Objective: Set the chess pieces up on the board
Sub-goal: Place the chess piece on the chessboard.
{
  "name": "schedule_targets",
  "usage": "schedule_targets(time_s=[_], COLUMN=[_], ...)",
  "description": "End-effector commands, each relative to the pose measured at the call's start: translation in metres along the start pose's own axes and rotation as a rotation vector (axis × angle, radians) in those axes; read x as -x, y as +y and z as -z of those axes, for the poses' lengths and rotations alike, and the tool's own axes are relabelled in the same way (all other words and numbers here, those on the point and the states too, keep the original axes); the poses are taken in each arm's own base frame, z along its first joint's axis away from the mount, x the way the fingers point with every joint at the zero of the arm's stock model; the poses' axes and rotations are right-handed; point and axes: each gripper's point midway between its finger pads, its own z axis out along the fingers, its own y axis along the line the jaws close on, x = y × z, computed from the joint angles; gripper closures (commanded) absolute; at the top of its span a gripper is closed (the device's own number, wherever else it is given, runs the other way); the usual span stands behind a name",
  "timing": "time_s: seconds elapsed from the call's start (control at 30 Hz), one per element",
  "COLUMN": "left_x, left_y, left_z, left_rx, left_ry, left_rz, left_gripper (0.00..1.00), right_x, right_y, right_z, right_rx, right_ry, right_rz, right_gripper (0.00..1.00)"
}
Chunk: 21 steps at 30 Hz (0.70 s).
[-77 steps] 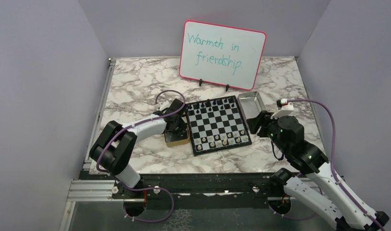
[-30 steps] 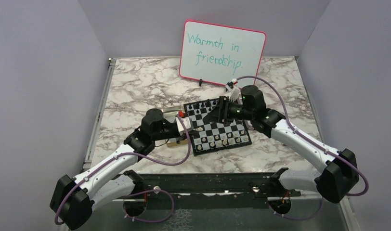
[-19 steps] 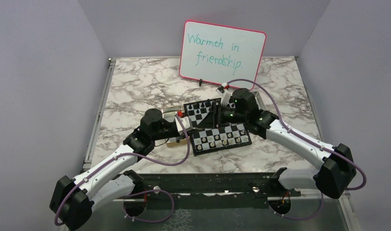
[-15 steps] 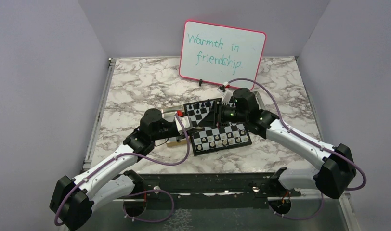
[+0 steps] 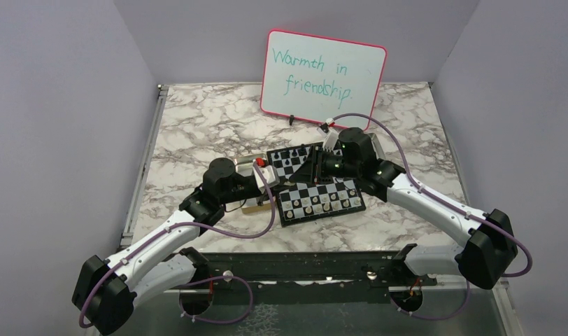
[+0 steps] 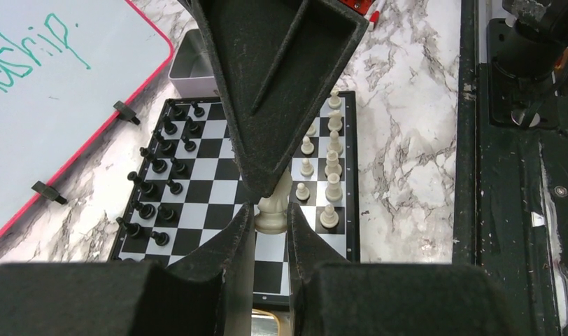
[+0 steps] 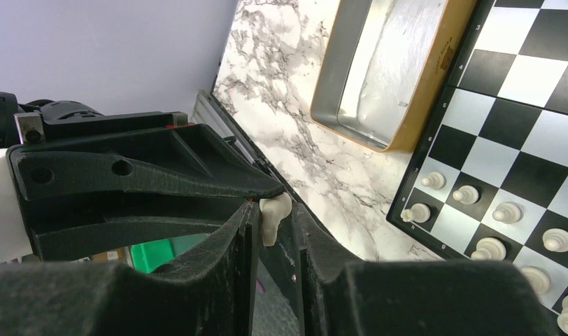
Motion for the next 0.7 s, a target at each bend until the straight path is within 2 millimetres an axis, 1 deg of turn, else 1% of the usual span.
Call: schedule_targets(time_s=[0.0,0.07,0.17,0.2,0.23,0.33,0.37,0.4,0.43,0.47,0.57,0.63,0.67], left_x=[0.011,0.011,0.01,0.007,0.004,-0.006,-0.011,-0.014,-0.018,-0.021,-0.028,-0.033,-0.033], left_y=[0.005,0.006,0.009,0.012,0.016,0.019,0.02,0.021,0.022,0.025,0.045,0.058,0.061], left_z=[-0.001,-0.001,0.0,0.001,0.001,0.005,0.006,0.007,0.008,0.01,0.019,0.028,0.032], left_rx=[0.029,0.035,0.059,0.079,0.104,0.143,0.154,0.167,0.182,0.21,0.353,0.455,0.482], left_ry=[-0.033,-0.033,-0.03,-0.023,-0.01,0.025,0.037,0.049,0.059,0.07,0.102,0.13,0.141], left_rz=[-0.006,-0.003,0.007,0.016,0.03,0.064,0.077,0.09,0.097,0.107,0.179,0.234,0.247], left_gripper=[1.0,1.0,1.0,0.97,0.89,0.6,0.47,0.24,0.04,0.01,0.01,0.01,0.01], right_x=[0.003,0.002,0.003,0.004,0.005,0.009,0.009,0.009,0.011,0.01,0.004,0.002,-0.001], right_y=[0.005,0.004,0.003,0.003,0.001,-0.011,-0.017,-0.023,-0.027,-0.033,-0.05,-0.056,-0.058], right_z=[0.002,0.003,0.004,0.005,0.007,0.013,0.016,0.018,0.021,0.023,0.028,0.028,0.027], right_rx=[0.012,0.01,0.002,-0.004,-0.017,-0.092,-0.128,-0.161,-0.195,-0.231,-0.331,-0.388,-0.42], right_ry=[-0.024,-0.027,-0.038,-0.047,-0.054,-0.087,-0.093,-0.096,-0.099,-0.093,-0.051,-0.024,-0.006], right_rz=[0.012,0.014,0.017,0.022,0.026,0.056,0.063,0.073,0.083,0.089,0.094,0.105,0.116], right_gripper=[0.71,0.78,0.96,0.99,0.99,1.0,1.0,0.99,1.0,1.0,0.99,1.0,1.0])
